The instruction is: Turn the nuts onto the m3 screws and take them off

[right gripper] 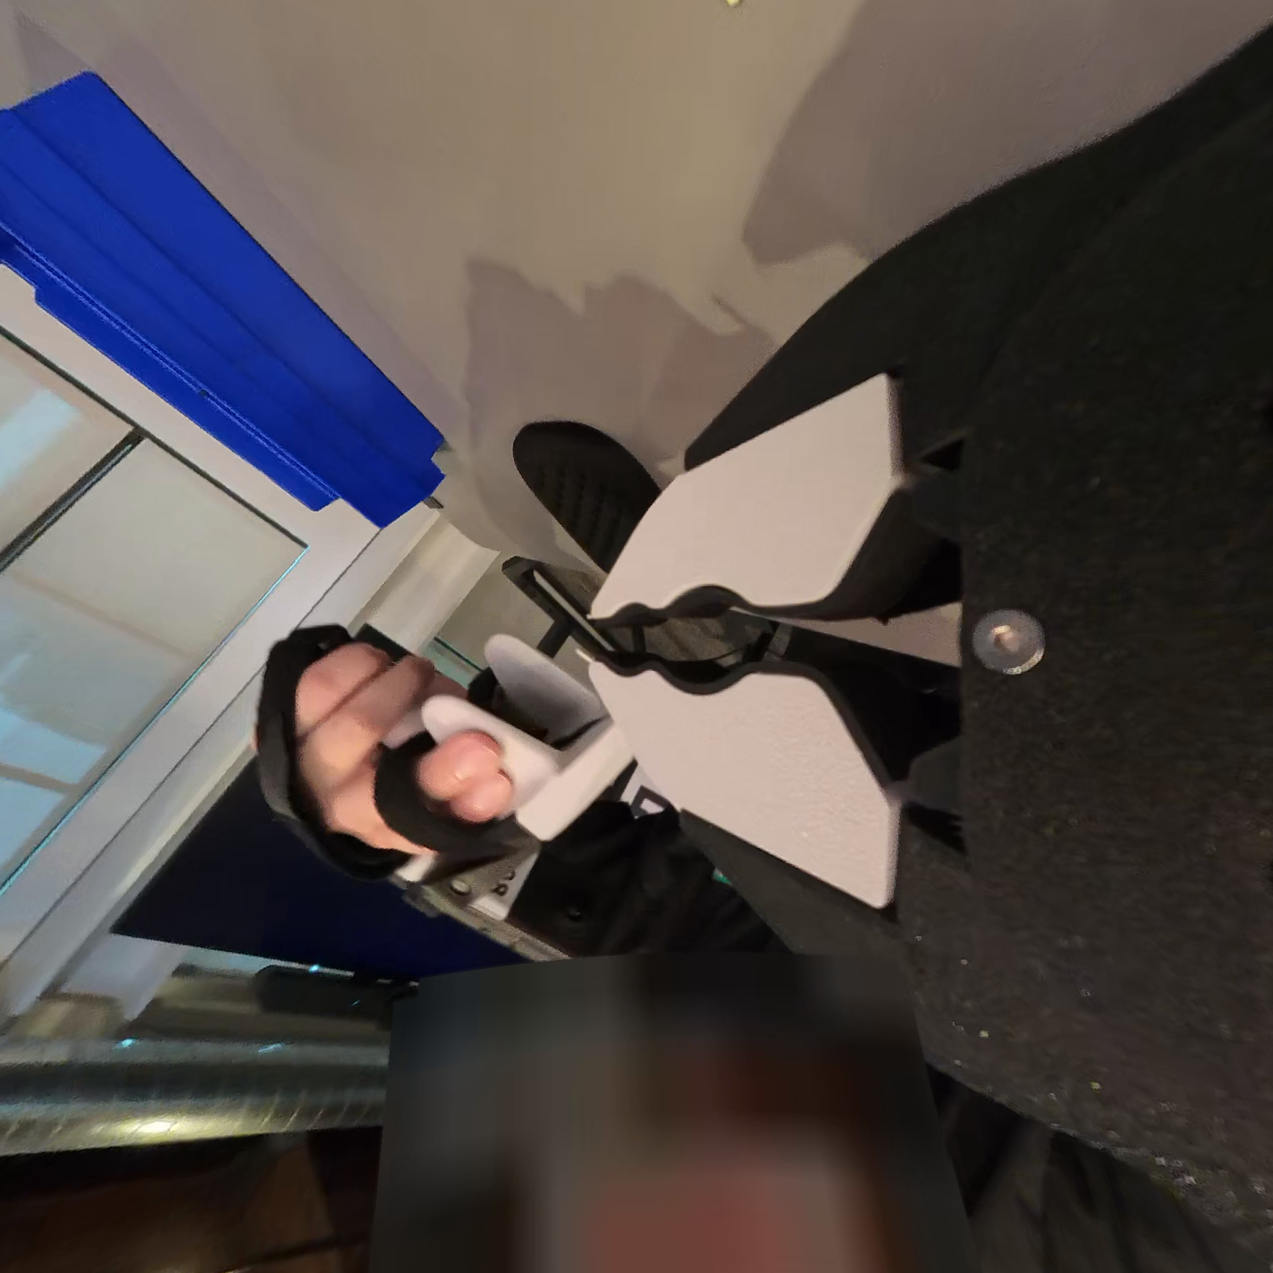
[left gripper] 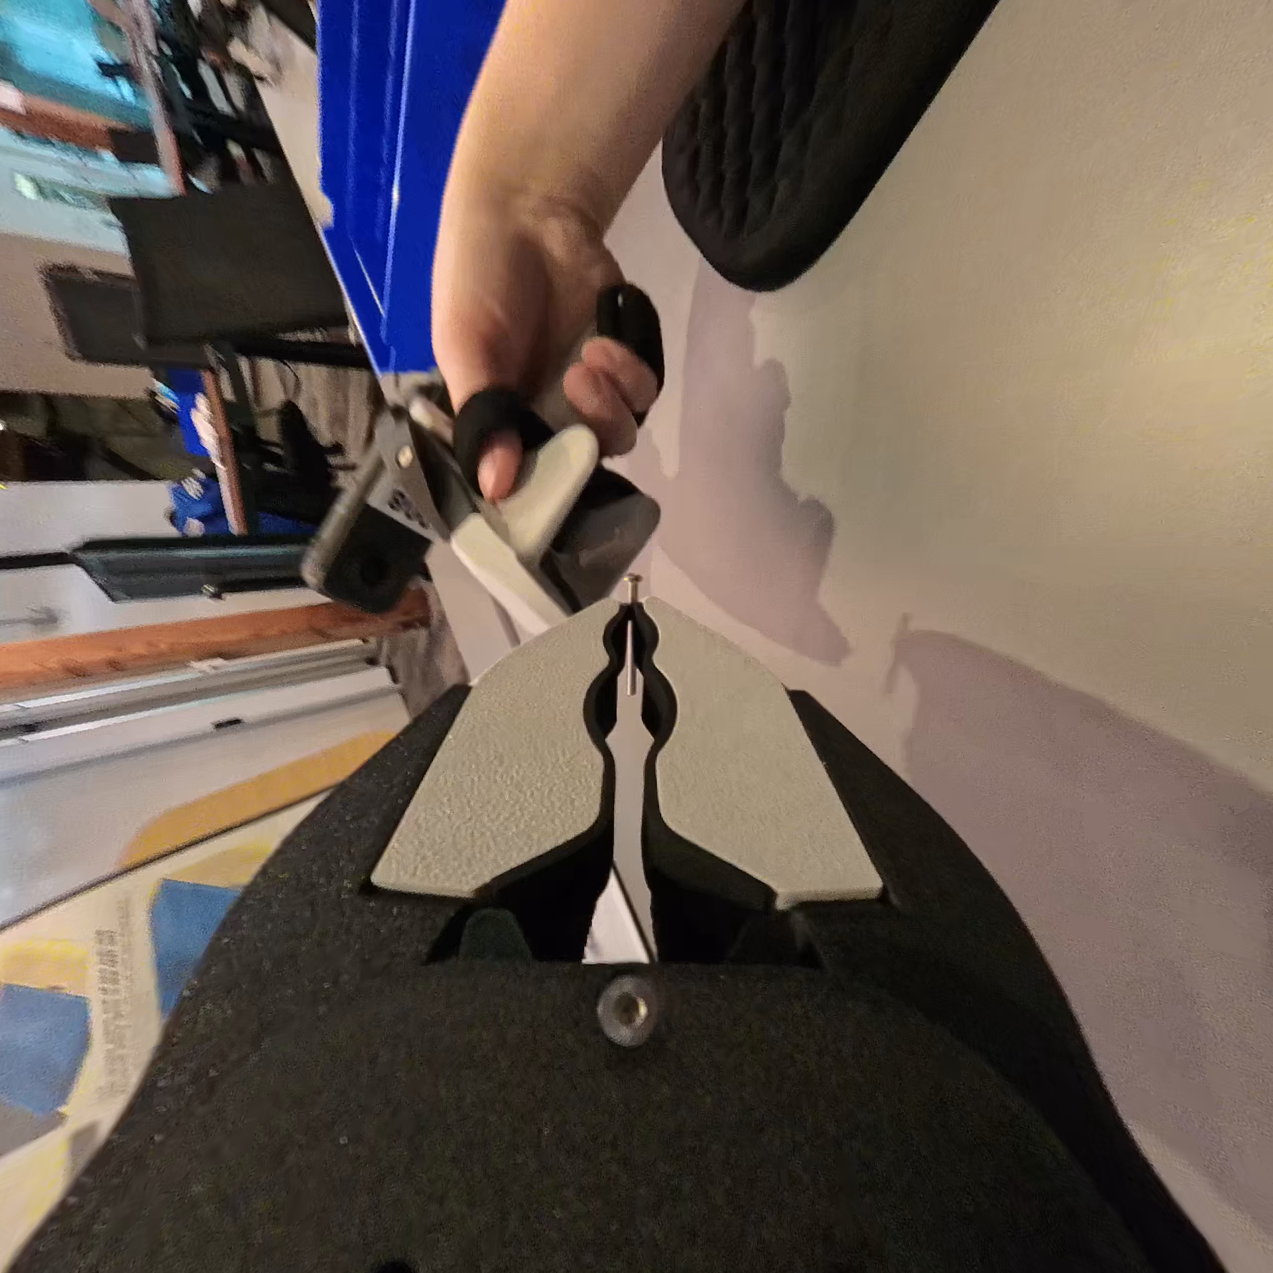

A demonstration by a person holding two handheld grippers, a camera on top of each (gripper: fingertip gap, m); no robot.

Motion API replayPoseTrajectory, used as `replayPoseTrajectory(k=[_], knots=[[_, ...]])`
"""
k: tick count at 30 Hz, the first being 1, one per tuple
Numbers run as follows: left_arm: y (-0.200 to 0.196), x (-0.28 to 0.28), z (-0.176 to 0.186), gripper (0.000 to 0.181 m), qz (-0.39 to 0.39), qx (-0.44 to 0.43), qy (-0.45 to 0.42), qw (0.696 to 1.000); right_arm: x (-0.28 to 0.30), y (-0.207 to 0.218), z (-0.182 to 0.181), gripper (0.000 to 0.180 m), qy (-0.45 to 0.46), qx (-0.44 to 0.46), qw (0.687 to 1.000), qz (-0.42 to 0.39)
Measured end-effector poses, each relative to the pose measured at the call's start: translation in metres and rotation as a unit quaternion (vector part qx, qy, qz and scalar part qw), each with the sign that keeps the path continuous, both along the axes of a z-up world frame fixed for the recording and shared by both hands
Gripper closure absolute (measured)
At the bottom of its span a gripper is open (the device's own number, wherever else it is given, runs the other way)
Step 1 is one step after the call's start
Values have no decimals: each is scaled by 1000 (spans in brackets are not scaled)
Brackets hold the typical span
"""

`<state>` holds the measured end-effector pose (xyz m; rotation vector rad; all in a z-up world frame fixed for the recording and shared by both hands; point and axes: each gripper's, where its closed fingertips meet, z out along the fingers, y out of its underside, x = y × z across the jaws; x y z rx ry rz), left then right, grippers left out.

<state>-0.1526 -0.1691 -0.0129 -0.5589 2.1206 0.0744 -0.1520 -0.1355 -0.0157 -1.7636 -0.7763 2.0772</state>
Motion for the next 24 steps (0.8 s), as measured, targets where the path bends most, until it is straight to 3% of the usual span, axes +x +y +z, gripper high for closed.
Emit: replayPoseTrajectory(k=[4, 14, 24], knots=[[-13, 6, 3, 180, -39, 41, -24, 998, -9, -10, -9, 174, -30, 14, 999, 23], [-3, 7, 3, 181, -66, 122, -31, 990, -14, -12, 12, 167, 22, -18, 999, 14], [2, 11, 6, 181, -74, 127, -58, 987, -11, -11, 14, 168, 34, -23, 999, 20]])
